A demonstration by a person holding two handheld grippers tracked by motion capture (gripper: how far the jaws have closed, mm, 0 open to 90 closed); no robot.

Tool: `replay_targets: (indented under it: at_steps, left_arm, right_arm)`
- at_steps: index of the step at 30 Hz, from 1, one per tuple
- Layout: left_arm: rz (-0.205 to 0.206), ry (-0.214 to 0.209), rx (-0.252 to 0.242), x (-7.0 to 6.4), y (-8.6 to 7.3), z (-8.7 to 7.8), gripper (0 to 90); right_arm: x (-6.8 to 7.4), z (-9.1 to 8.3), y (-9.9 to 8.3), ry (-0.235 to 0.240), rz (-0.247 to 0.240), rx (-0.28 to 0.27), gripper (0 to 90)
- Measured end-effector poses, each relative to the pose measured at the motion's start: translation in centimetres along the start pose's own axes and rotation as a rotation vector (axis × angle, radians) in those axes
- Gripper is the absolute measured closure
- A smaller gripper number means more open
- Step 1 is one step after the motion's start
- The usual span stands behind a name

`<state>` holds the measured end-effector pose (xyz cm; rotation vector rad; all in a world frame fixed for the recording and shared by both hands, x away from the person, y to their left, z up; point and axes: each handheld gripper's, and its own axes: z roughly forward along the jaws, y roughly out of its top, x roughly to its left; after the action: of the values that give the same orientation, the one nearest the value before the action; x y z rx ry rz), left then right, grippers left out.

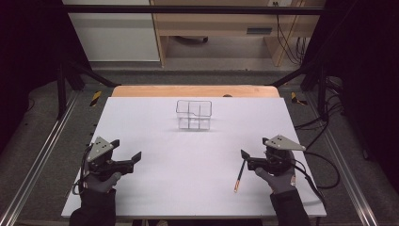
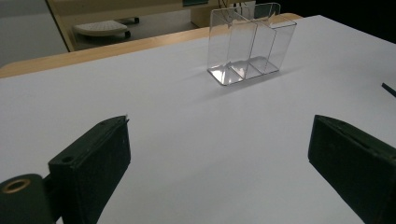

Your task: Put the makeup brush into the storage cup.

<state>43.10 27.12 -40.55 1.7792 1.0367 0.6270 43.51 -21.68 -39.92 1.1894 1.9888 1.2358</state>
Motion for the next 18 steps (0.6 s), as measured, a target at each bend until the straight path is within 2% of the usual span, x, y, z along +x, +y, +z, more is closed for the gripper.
replay_targets:
  at_steps: [5, 14, 17, 18]
  left_arm:
    - [0.015, -0.002, 0.008, -0.4, -0.2, 0.1, 5.0]
    - [0.023, 0.001, 0.020, -0.7, -0.5, 0.3, 5.0]
    - [0.023, 0.001, 0.023, -0.8, -0.6, 0.3, 5.0]
    - [0.024, 0.001, 0.025, -0.8, -0.6, 0.4, 5.0]
  right_arm:
    - [0.8, 1.0, -0.8, 0.009, -0.013, 0.058, 9.6]
    - [1.0, 1.4, -1.7, 0.006, 0.001, 0.086, 10.7]
    - [1.3, 1.7, -2.1, 0.003, -0.005, 0.107, 10.8]
    - [1.6, 2.1, -2.4, 0.001, -0.008, 0.130, 11.1]
